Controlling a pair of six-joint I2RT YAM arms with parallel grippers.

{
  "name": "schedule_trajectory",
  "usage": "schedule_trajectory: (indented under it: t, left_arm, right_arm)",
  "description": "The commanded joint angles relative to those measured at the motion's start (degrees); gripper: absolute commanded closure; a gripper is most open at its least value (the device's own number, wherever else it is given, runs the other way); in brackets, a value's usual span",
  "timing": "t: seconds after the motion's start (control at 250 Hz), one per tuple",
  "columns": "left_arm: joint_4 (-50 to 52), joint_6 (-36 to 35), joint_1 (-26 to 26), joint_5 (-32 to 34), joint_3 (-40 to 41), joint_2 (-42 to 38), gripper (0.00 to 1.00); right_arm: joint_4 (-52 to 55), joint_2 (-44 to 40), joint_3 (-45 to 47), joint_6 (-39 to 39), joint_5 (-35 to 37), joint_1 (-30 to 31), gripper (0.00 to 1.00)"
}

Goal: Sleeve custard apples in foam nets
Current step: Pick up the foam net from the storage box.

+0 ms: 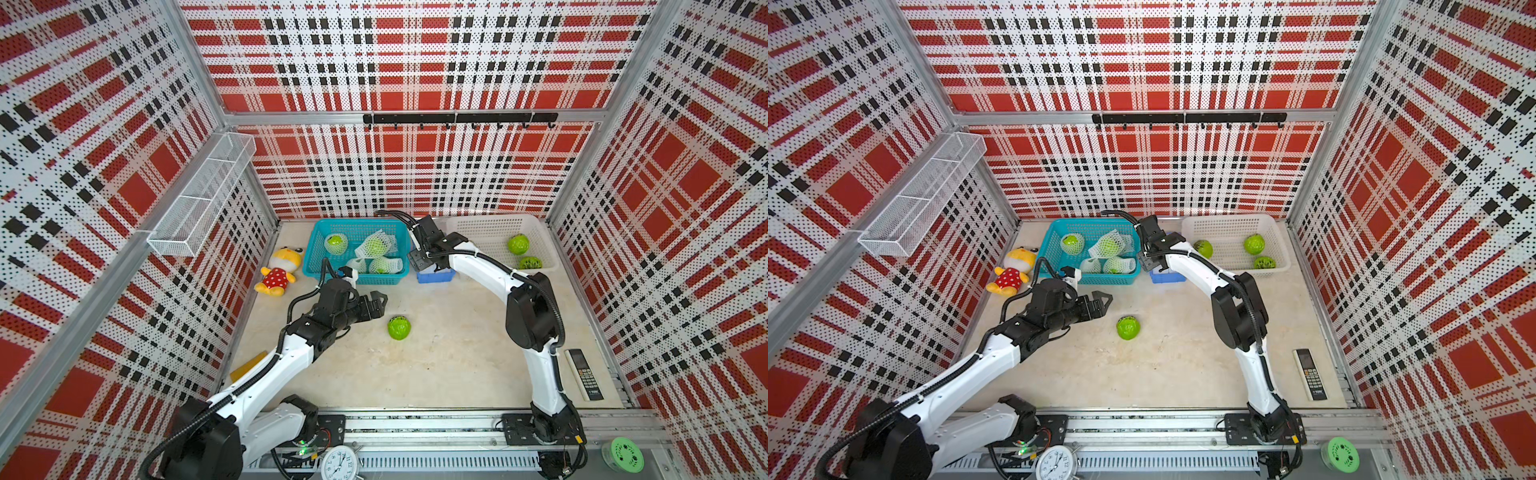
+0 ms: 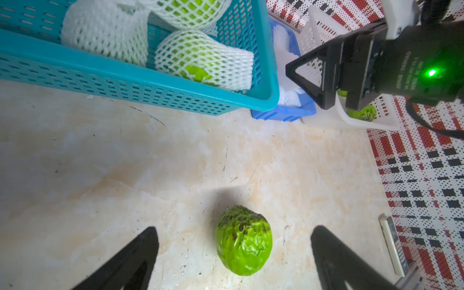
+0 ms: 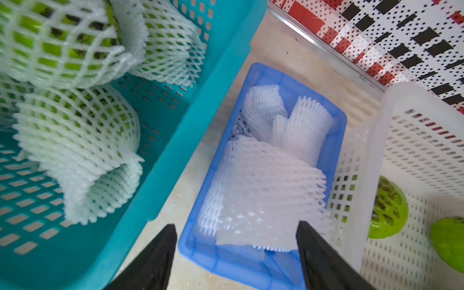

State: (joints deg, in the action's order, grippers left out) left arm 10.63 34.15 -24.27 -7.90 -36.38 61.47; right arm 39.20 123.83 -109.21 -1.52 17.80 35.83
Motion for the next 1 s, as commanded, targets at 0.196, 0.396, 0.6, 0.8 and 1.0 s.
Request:
schedule_trajectory:
  t: [0.196,0.396,0.6,0.8,1.0]
  left_arm:
    - [-1.9,-0.5,2.7,-2.7,1.7,-1.0,0.03]
    - [-1.8,-0.7,3.5,-3.4,1.8,-1.3,0.03]
    - [-1.7,-0.4,3.6,-3.5,1.9,-1.5,0.03]
    - [-1.8,-0.2,3.6,-3.2,2.1,-1.7,0.03]
    - [-1.8,-0.4,3.6,-3.5,1.5,-2.1,0.02]
  right_arm:
    - [-0.7,3.9,-2.5,-0.6,4.8,-0.3,0.28]
    - [-1.2,5.1,-2.9,-0.1,5.5,-0.3,0.37]
    - [-2.3,4.5,-2.8,0.6,4.8,-0.3,0.59]
    - [-3.0,2.1,-1.9,1.2,4.3,-0.3,0.89]
    - [-3.3,-4.1,-0.8,2.2,2.1,-0.3,1.00]
